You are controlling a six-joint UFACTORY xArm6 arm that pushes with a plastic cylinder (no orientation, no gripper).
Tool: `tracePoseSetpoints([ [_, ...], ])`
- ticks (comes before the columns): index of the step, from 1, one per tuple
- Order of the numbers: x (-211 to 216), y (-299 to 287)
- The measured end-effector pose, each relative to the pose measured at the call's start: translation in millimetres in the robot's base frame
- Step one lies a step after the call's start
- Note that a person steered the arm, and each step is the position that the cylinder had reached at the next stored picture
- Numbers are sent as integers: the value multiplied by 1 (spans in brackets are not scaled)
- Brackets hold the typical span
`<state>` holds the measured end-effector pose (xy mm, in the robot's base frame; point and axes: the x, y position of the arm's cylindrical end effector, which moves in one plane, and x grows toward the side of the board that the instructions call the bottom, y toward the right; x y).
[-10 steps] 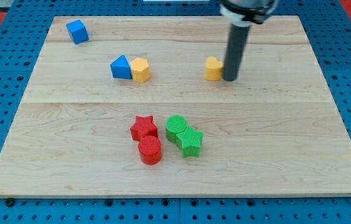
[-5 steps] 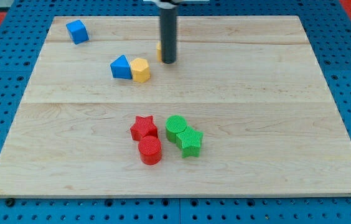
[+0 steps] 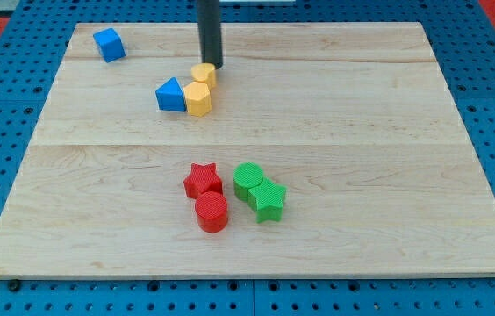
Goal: Move the yellow heart into the hexagon
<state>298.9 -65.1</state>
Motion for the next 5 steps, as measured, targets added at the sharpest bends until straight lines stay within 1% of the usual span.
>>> tracePoseSetpoints([
  [1,-16,-7],
  [2,-65,-13],
  [3,-106,-56],
  [4,-107,-123],
  [5,-72,-147],
])
